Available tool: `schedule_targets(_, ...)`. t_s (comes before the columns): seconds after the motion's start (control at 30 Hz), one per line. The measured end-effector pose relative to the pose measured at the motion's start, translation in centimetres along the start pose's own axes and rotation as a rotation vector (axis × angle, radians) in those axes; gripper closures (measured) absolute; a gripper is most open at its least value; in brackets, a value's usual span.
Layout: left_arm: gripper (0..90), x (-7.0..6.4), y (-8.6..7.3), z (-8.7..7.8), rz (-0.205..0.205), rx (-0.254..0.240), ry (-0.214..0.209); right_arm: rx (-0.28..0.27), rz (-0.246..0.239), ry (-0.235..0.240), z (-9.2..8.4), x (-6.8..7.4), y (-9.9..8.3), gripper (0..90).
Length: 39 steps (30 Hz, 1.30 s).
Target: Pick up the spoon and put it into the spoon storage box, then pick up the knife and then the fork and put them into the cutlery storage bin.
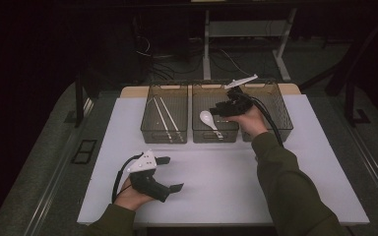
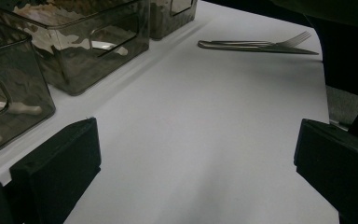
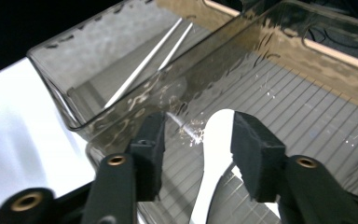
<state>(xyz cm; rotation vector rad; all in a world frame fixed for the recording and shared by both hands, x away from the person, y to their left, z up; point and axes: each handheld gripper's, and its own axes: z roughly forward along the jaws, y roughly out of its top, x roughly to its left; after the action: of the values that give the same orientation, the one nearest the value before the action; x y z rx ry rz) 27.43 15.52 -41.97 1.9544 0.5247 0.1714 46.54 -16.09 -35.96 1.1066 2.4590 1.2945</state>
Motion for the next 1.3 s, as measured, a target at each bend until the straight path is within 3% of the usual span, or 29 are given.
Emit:
schedule_targets(0.17, 0.0, 0.0, 0.0, 0.0, -0.003, 0.003, 0.002, -0.035, 0.003, 0.021, -1.8, 0.3, -0.1, 46.0)
schedule_targets(0.47, 0.0, -0.1, -0.1, 0.0, -0.005, 0.006, 0.003, -0.064, 0.0, 0.032, -5.0, 0.7, -1.4, 42.2)
schedule_targets(0.63, 0.0, -0.1, 0.0, 0.0, -0.006, 0.007, 0.005, -0.058, -0.018, 0.032, -6.5, 0.5, -2.9, 41.2)
schedule_targets(0.97, 0.0, -0.2, 0.0, 0.1, -0.004, 0.011, 0.007, -0.06, 0.004, 0.043, -9.3, 0.4, -6.3, 40.5)
schedule_targets(1.3, 0.0, -0.1, 0.0, 0.1, -0.004, 0.011, 0.008, -0.059, 0.004, 0.008, -11.6, 0.8, -9.6, 40.6)
